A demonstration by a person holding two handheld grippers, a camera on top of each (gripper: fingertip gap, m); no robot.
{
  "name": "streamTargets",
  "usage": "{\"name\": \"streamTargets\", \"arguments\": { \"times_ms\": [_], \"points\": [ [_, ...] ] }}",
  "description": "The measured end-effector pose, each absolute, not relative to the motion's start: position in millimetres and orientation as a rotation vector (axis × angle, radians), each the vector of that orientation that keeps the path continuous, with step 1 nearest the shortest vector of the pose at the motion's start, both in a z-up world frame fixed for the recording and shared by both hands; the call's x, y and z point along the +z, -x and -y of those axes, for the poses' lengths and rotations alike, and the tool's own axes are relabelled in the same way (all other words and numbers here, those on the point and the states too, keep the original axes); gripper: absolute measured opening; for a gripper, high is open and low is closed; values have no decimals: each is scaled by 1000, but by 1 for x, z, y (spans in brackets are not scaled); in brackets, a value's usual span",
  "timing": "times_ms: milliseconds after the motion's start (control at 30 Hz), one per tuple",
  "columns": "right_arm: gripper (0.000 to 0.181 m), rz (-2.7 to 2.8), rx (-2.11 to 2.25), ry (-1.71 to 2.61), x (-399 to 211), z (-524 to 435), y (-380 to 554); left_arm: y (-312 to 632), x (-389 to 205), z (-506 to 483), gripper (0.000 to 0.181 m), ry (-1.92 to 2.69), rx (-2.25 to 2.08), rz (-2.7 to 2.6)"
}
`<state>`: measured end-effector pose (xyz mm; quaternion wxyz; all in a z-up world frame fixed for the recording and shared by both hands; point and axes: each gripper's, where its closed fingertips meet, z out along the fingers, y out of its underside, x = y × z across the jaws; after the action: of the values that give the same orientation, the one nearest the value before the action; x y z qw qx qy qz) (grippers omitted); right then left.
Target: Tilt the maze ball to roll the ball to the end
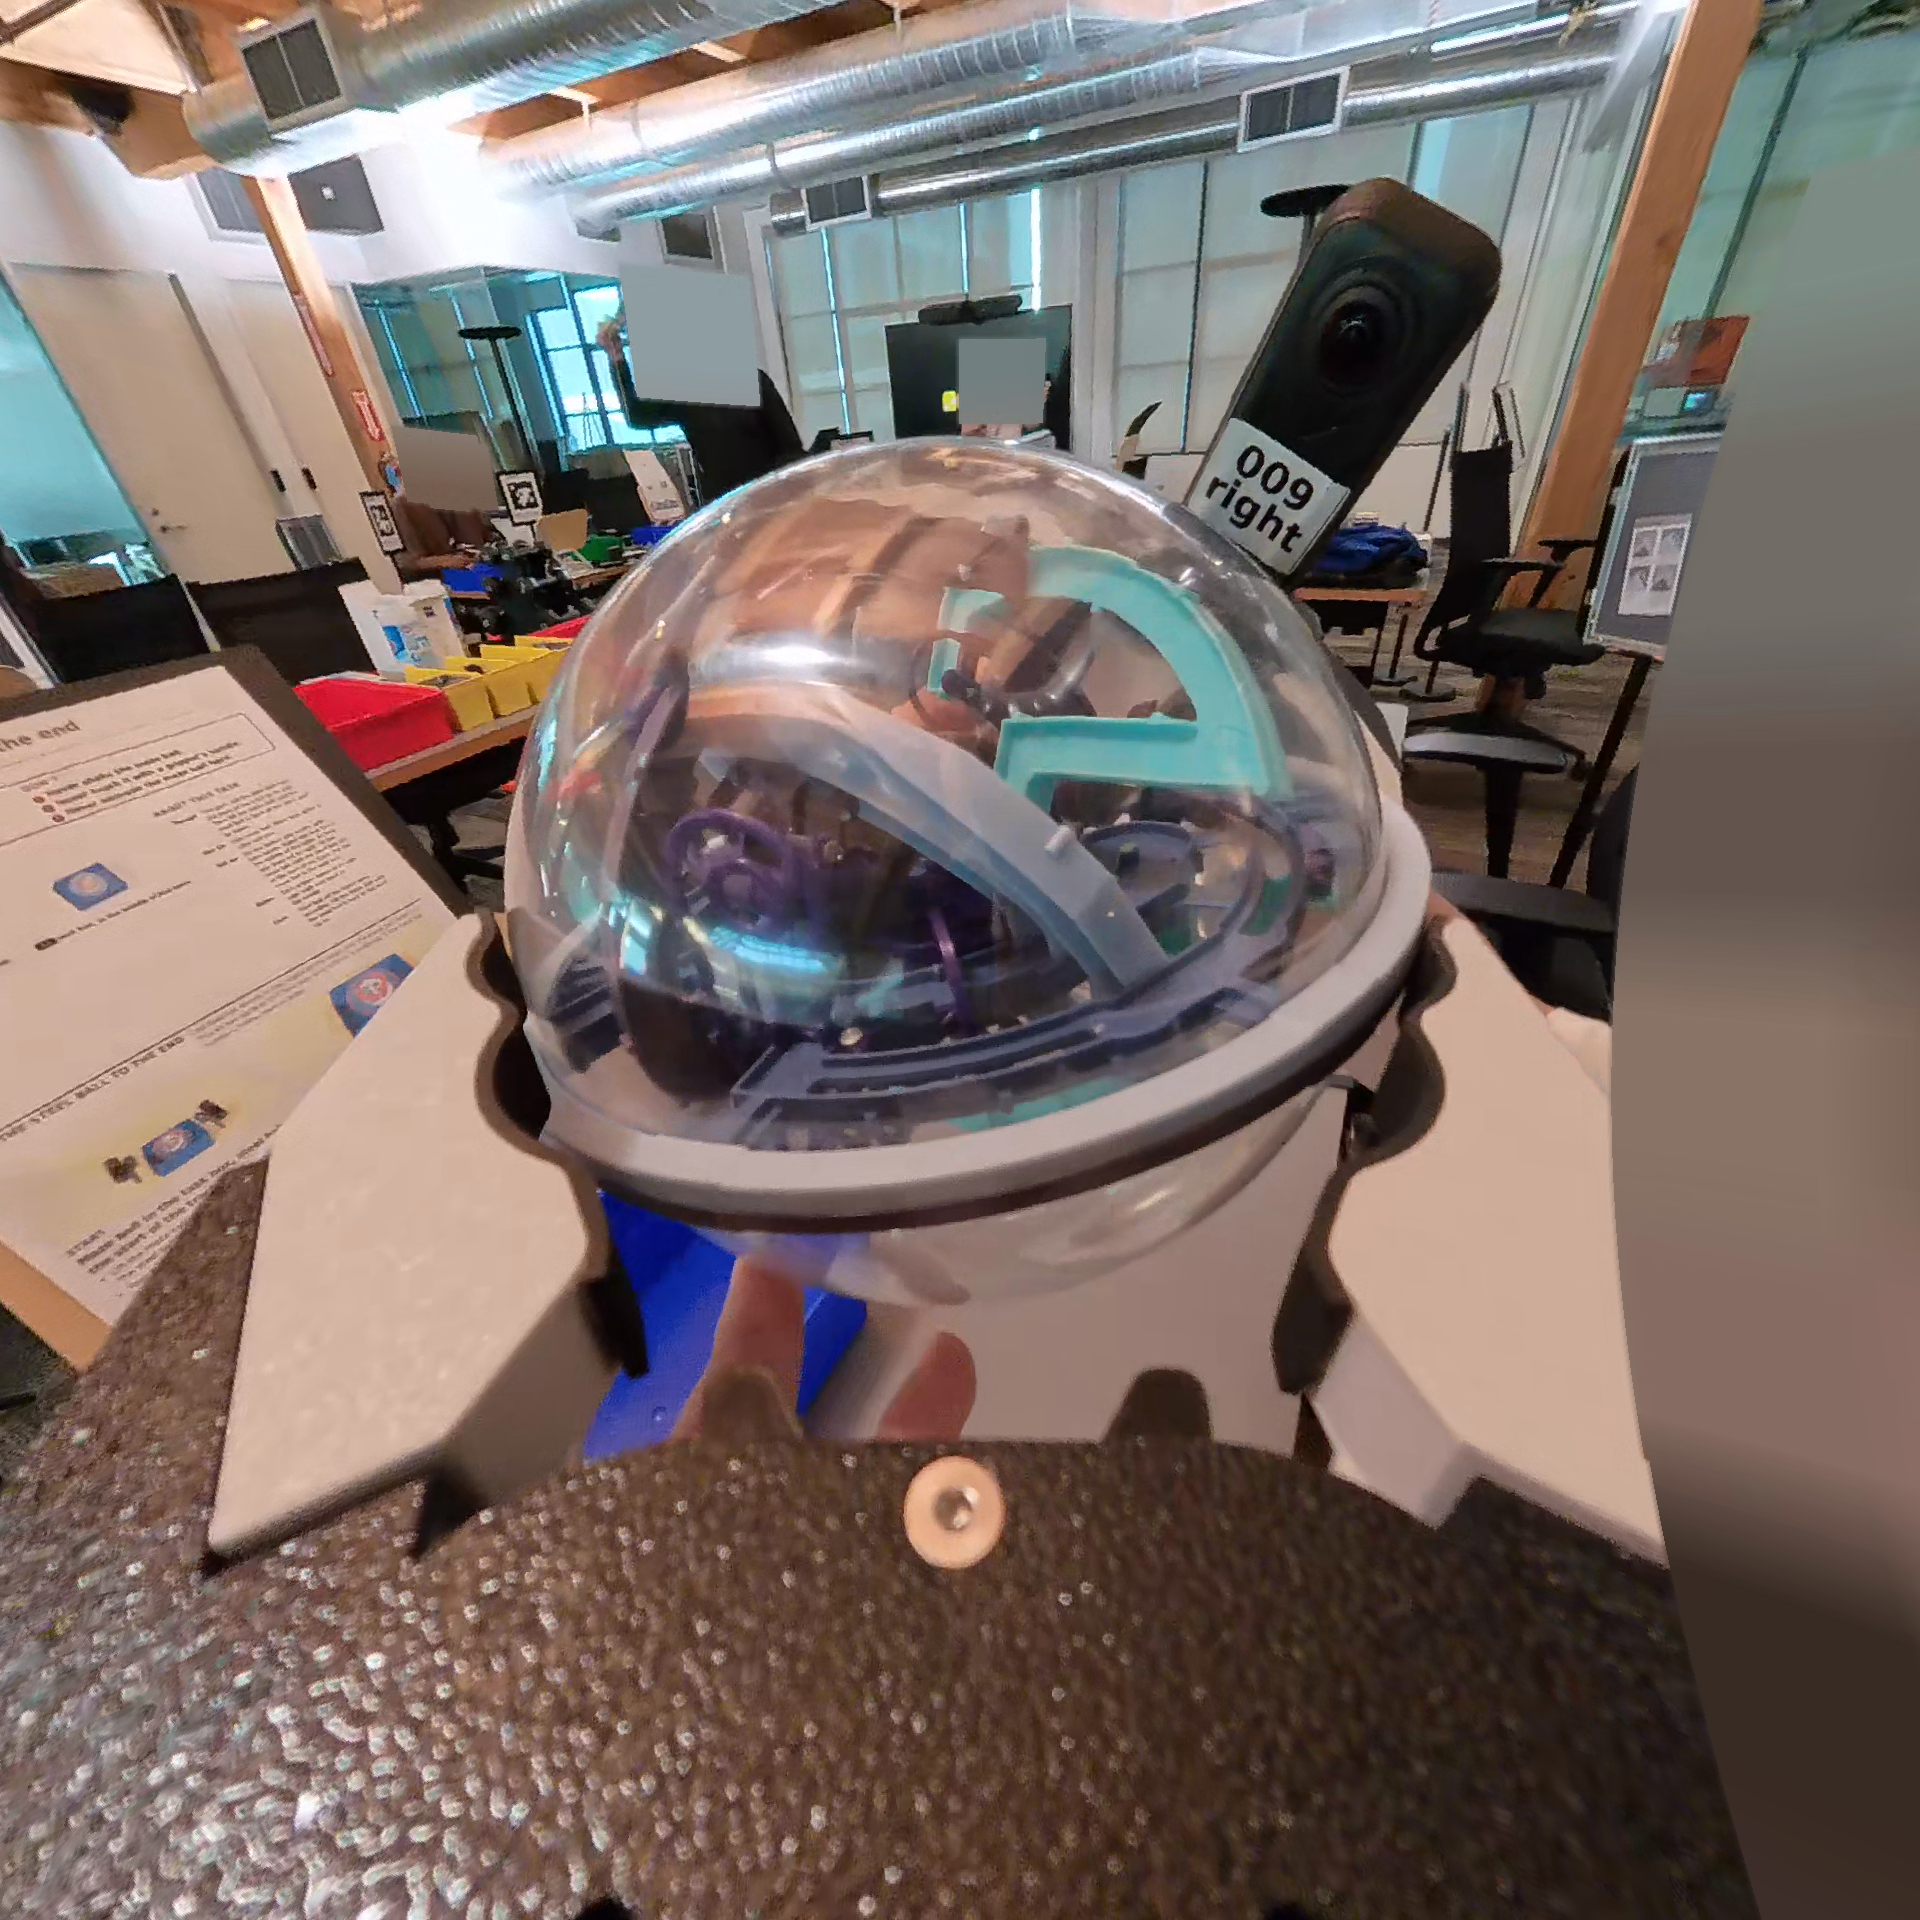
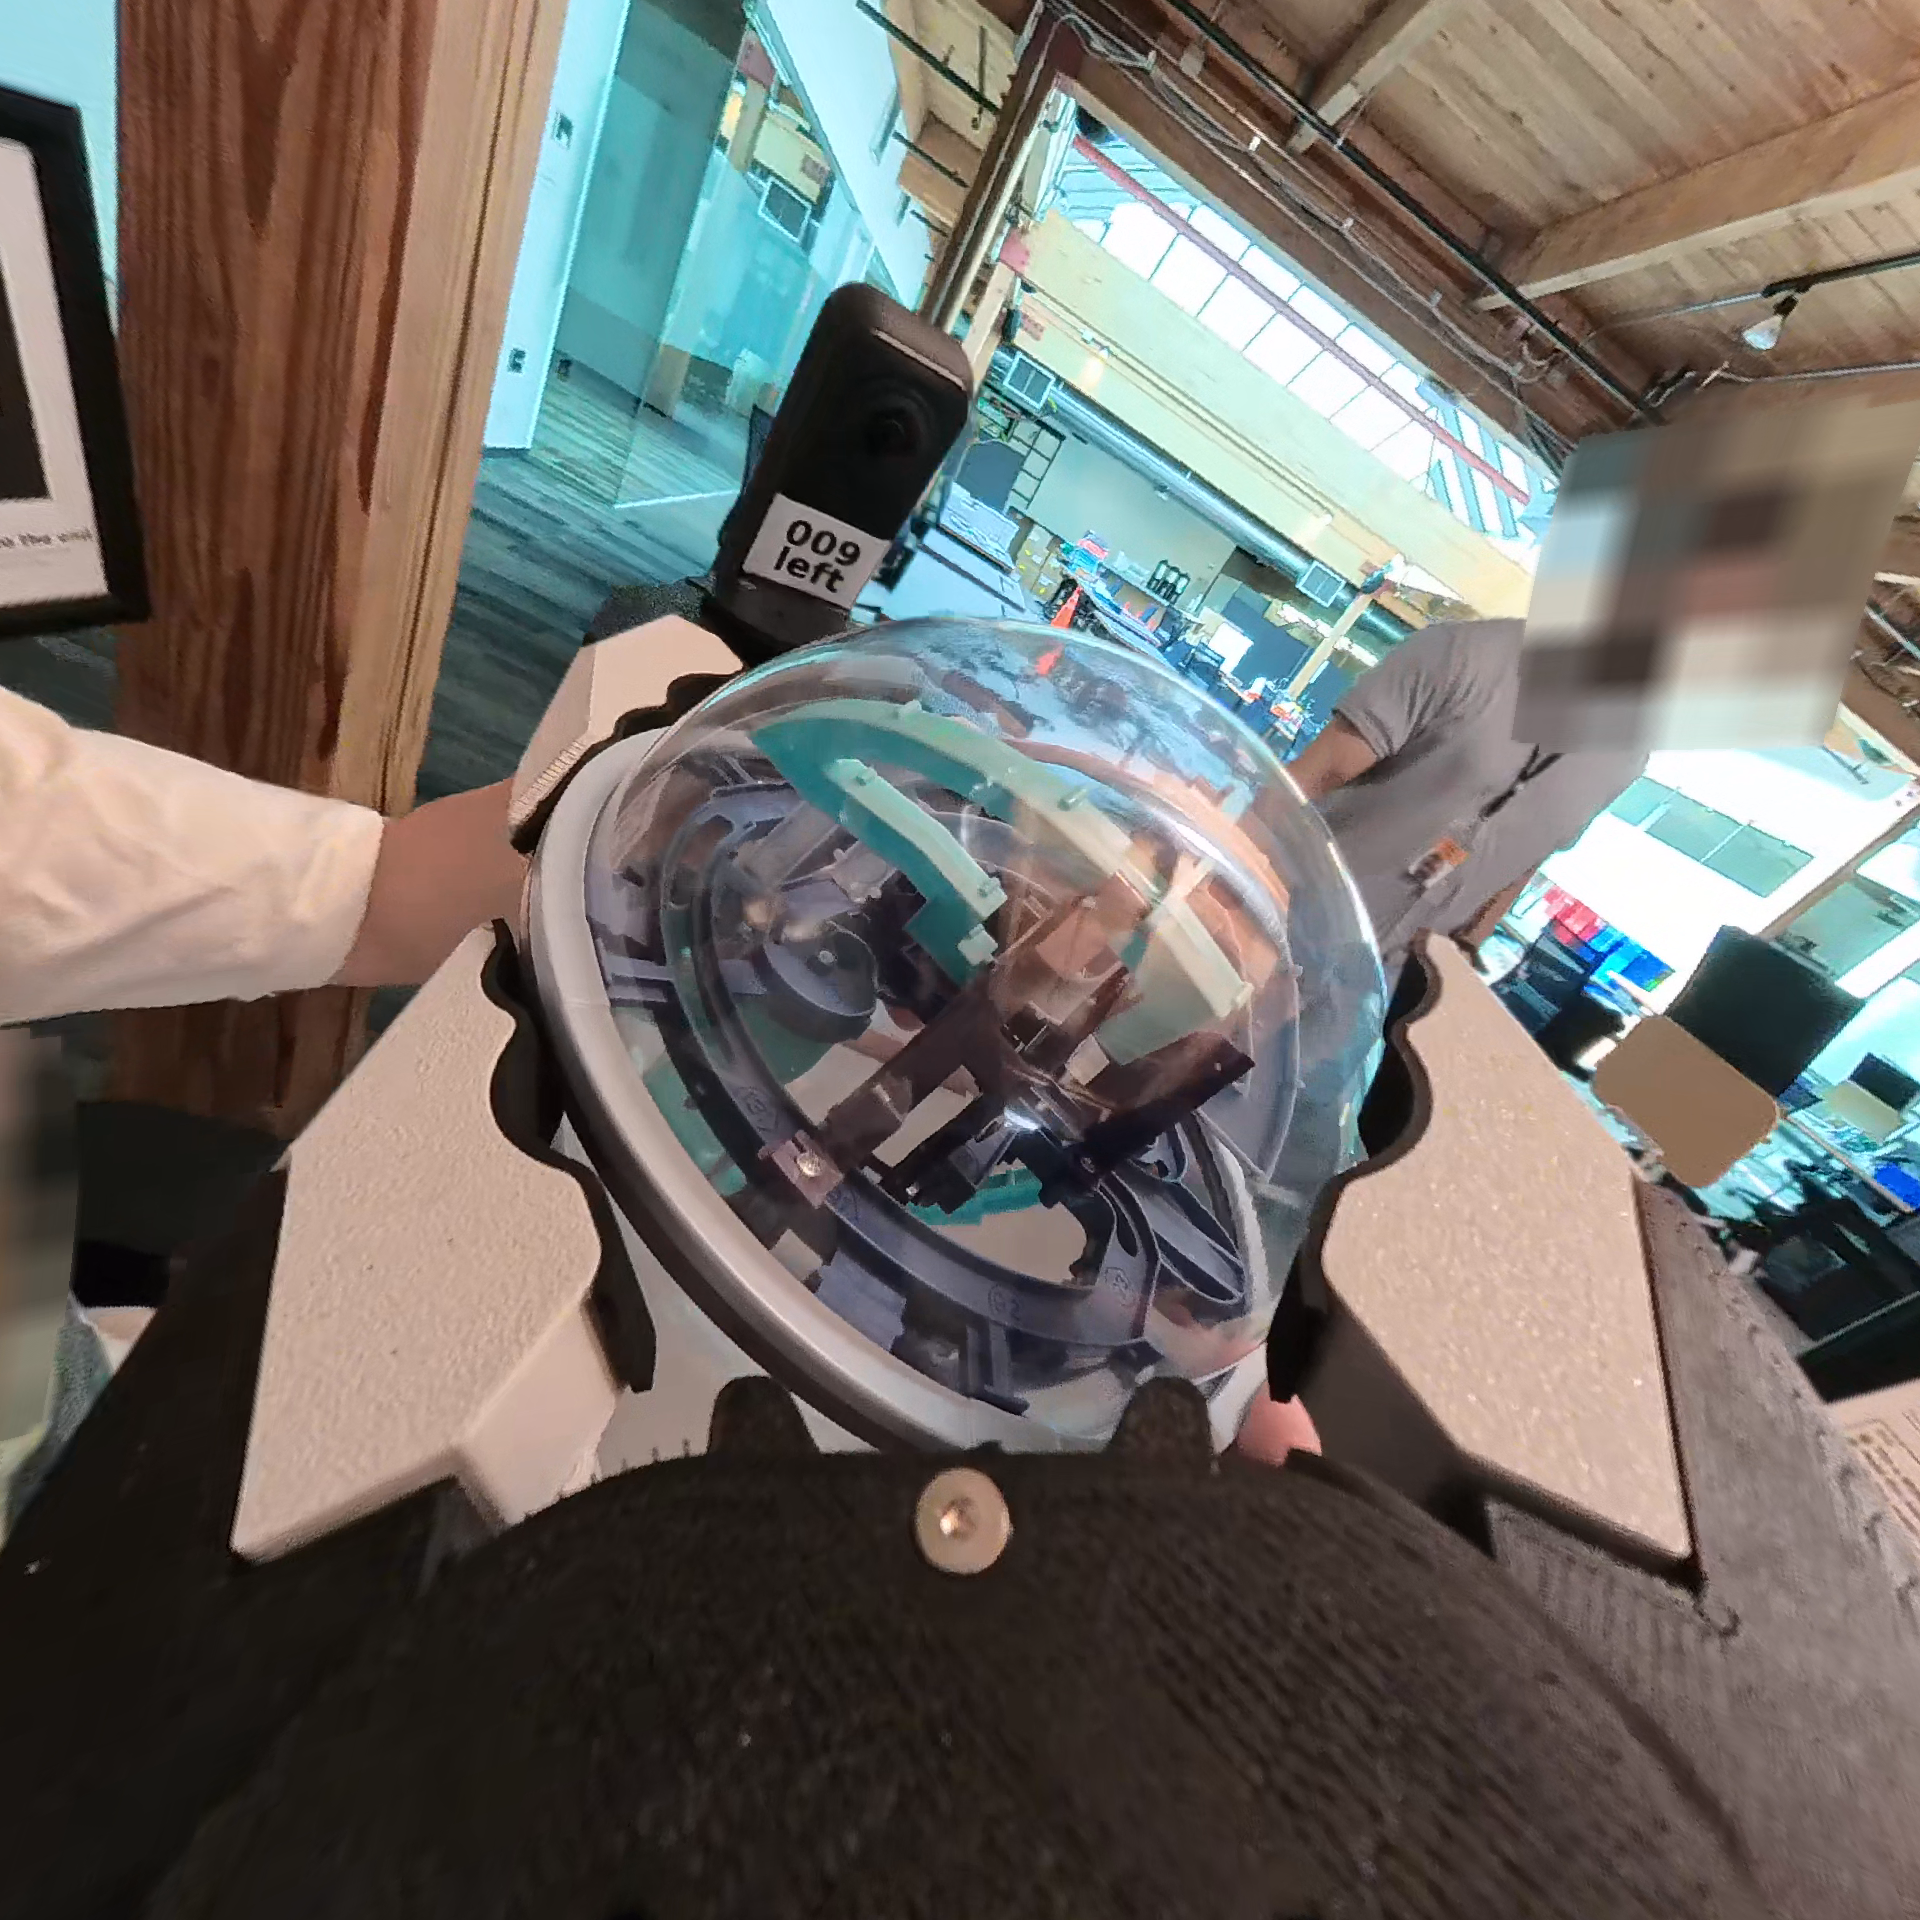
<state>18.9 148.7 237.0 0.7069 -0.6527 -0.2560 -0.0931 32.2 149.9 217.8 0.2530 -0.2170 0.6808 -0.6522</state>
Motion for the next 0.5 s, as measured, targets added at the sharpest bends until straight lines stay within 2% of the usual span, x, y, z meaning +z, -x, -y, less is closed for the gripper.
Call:
{"name": "streamTargets", "arguments": {
  "times_ms": [500],
  "points": [
    [152,606,-146,1478,314,-133,12,-2,298,-133,158,592,-1813,-1742]
  ]
}}
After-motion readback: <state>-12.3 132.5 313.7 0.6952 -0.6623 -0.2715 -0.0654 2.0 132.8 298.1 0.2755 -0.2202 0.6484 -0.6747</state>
